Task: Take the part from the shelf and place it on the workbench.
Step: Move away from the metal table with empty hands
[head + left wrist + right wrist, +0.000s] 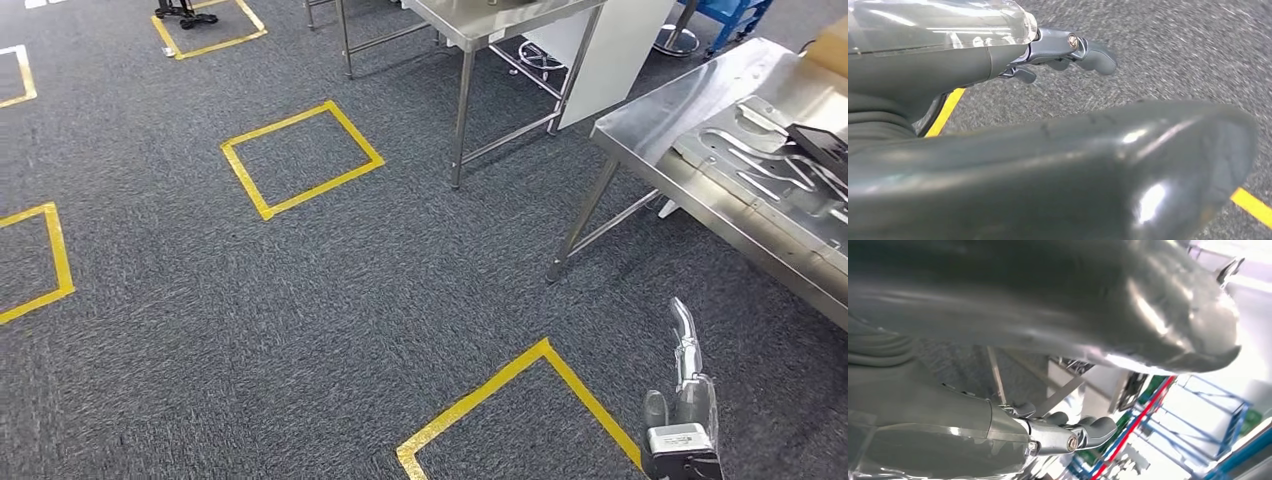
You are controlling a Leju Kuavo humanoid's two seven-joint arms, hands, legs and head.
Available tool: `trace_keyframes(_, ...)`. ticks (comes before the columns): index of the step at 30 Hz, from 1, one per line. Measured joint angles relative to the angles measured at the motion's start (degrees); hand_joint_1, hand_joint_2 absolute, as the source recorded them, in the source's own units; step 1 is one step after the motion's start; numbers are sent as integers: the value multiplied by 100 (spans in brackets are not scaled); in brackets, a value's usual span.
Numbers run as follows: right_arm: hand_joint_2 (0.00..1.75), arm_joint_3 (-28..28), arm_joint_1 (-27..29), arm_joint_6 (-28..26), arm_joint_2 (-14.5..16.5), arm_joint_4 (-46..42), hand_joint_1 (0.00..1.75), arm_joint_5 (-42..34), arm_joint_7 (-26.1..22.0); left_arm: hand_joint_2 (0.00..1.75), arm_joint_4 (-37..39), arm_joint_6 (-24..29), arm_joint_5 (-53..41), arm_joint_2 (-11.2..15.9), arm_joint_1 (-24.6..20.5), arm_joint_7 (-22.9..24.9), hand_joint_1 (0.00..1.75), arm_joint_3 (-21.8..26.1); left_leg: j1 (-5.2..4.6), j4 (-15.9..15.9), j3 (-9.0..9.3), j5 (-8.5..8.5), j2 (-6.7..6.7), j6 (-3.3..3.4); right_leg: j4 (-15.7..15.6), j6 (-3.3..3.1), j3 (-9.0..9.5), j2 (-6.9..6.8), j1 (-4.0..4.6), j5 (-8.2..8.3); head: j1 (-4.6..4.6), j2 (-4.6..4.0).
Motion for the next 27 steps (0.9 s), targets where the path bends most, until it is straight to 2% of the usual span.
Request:
trace_keyframes(1,0,14,1,6,0,-3,0,20,-22,0,1,0,-15,-6,-4,-2,0,14,0,12,6,-4,-74,-7,-366,-12,153,62,-9,242,1,0)
trace_keyframes(2,0,33,0,6,0,-7,0,45,-42,0,1,1,-30,-13,-12,-7,0,28,0,24,5,-8,-144,-20,-760,-30,323,197,-21,435,1,0)
trace_keyframes(3,0,68,4,-2,1,-16,0,81,-61,0,1,1,-57,-19,-28,-15,0,45,-6,45,-6,-10,-213,-43,-1083,-49,455,327,-30,563,-1,0)
trace_keyframes(4,0,108,11,-14,3,-28,0,121,-79,0,2,1,-87,-25,-41,-27,0,68,-9,58,-27,-7,-273,-75,-1280,-68,531,428,-33,618,-2,0)
trace_keyframes(5,0,158,15,-30,4,-44,0,156,-94,0,2,0,-116,-29,-50,-40,0,97,-5,62,-53,2,-331,-113,-1340,-90,547,472,-24,609,-3,0)
trace_keyframes(7,0,270,15,-69,7,-79,0,202,-113,0,3,-7,-169,-37,-50,-63,0,160,8,55,-95,20,-418,-194,-1371,-153,550,361,-18,631,-4,0)
trace_keyframes(8,0,329,7,-93,5,-92,0,210,-112,0,3,-15,-194,-40,-49,-73,0,194,5,99,-121,-12,-344,-222,-1397,-198,562,295,-23,646,-7,0)
trace_keyframes(9,0,386,2,-127,4,-100,0,213,-104,0,3,-29,-214,-43,-54,-85,0,231,-2,233,-186,-105,-211,-242,-1425,-245,574,216,-31,660,-14,0)
trace_keyframes(11,0,497,-9,-200,-3,-99,0,198,-63,0,3,-70,-253,-45,-86,-115,0,317,-9,834,-466,-462,117,-270,-1451,-306,585,47,-19,667,-26,0)
trace_keyframes(12,0,549,-21,-233,-10,-88,0,180,-37,0,3,-95,-269,-45,-105,-132,0,366,0,1230,-654,-652,191,-286,-1448,-320,579,-41,-5,664,-30,0)
trace_keyframes(13,0,604,-45,-267,-24,-67,0,156,-13,0,3,-119,-284,-44,-121,-153,0,425,9,1551,-801,-772,224,-301,-1445,-324,575,-131,7,659,-30,0)
trace_keyframes(14,0,658,-79,-303,-43,-39,0,131,5,0,3,-145,-304,-44,-131,-177,0,488,17,1694,-857,-787,242,-311,-1443,-325,573,-215,15,654,-30,0)
trace_keyframes(15,0,716,-118,-344,-66,-7,0,106,25,0,2,-169,-325,-43,-136,-199,0,552,22,1610,-796,-697,264,-315,-1440,-320,575,-294,20,647,-30,0)
trace_keyframes(16,0,774,-158,-384,-92,26,0,85,41,0,1,-196,-354,-43,-139,-220,0,615,25,1302,-619,-526,310,-309,-1436,-310,587,-364,22,637,-30,0)
trace_keyframes(17,0,830,-194,-414,-118,53,0,67,57,0,-3,-222,-382,-43,-143,-237,0,669,21,865,-371,-343,419,-293,-1432,-294,604,-427,26,624,-30,0)
trace_keyframes(19,0,945,-263,-456,-173,106,0,44,87,0,-14,-274,-431,-44,-165,-263,0,761,-6,202,-7,-126,600,-245,-1417,-243,635,-534,49,593,-26,0)
trace_keyframes(20,0,1002,-300,-474,-202,134,0,34,102,0,-20,-295,-453,-46,-174,-274,0,802,-23,66,53,-99,637,-222,-1412,-215,646,-582,60,583,-25,0)
trace_keyframes(22,0,1104,-370,-516,-261,187,0,10,140,0,-28,-323,-505,-50,-183,-291,0,891,-32,32,34,-81,536,-172,-1419,-155,664,-655,65,574,-23,0)
trace_keyframes(23,0,1150,-398,-536,-296,209,0,-6,167,0,-30,-331,-533,-60,-183,-297,0,930,-21,4,36,-60,484,-144,-1399,-122,667,-601,54,547,-22,0)
trace_keyframes(24,0,1187,-414,-556,-330,221,0,-20,190,0,-35,-334,-559,-70,-188,-303,0,965,-8,-27,46,-33,433,-110,-1302,-92,631,-475,40,462,-22,0)
trace_keyframes(26,0,1229,-415,-585,-396,232,0,-44,238,0,-44,-333,-597,-94,-215,-316,0,1003,11,-66,47,12,326,-57,-747,-46,375,-149,13,122,-20,0)
trace_keyframes(27,0,1240,-406,-595,-424,233,0,-52,263,0,-47,-331,-614,-98,-230,-322,0,1011,10,-65,34,22,266,-42,-340,-33,172,-55,9,-75,-20,0)
